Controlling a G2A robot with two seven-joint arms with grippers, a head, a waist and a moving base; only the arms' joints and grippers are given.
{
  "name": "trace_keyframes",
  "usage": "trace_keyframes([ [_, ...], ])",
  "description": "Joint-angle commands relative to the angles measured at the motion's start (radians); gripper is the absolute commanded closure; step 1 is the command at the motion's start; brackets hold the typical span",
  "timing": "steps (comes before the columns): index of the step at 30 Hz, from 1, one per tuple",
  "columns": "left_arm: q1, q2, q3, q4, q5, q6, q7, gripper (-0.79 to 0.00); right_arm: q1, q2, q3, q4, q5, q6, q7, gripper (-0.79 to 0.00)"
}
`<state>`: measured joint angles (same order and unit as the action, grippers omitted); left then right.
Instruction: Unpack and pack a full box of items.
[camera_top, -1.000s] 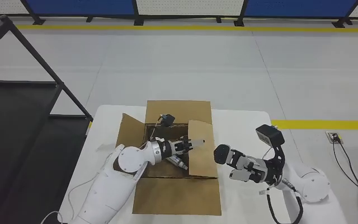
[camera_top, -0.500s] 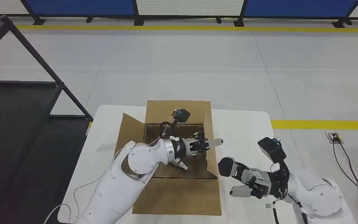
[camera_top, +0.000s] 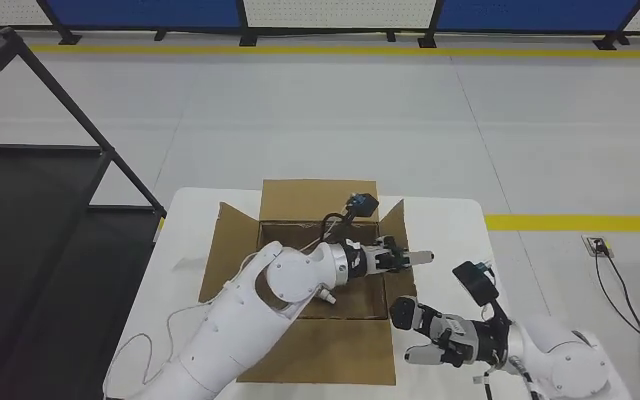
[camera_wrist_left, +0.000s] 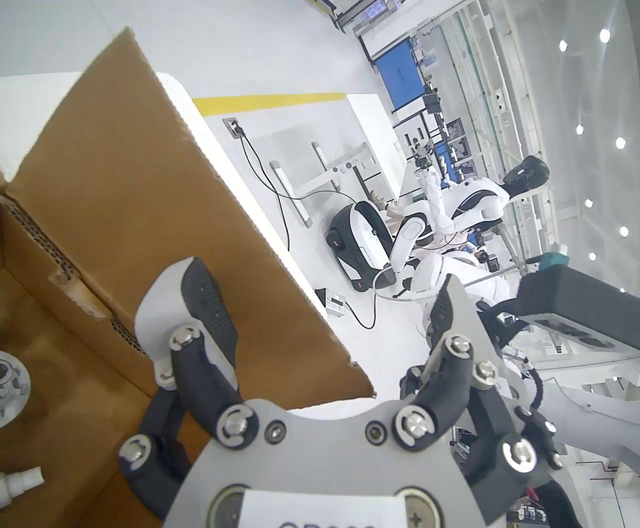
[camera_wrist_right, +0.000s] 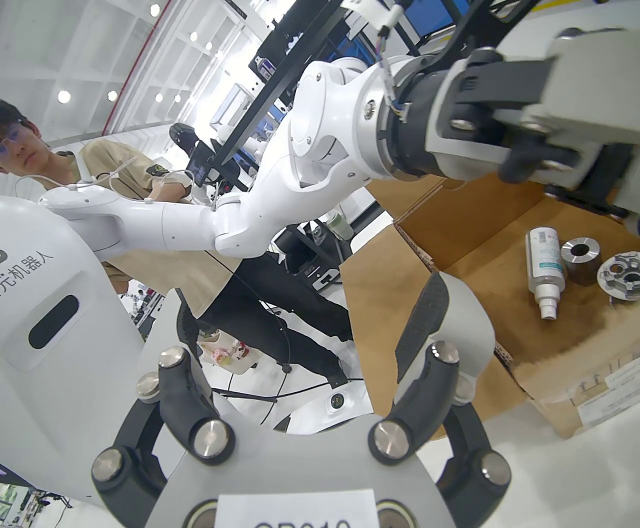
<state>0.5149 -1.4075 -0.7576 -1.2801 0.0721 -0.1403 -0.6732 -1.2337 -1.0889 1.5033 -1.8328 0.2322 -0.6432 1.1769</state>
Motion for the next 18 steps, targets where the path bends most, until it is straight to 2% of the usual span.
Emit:
trace_keyframes([
  [1,-0.012,-0.009,0.012,0.020,0.002,-0.004,0.006,-0.785,0.007,0.003,-0.004,0.006,-0.017,0.006,0.001,-0.785],
  [9,-0.032,-0.021,0.002,0.054,0.000,-0.022,0.006,-0.785,0.019,0.013,0.002,0.035,-0.074,0.062,-0.036,-0.785],
  [18,0.029,0.003,-0.079,-0.040,0.033,-0.017,-0.016,-0.785,0.047,0.023,0.013,0.090,-0.116,0.084,-0.092,-0.785],
])
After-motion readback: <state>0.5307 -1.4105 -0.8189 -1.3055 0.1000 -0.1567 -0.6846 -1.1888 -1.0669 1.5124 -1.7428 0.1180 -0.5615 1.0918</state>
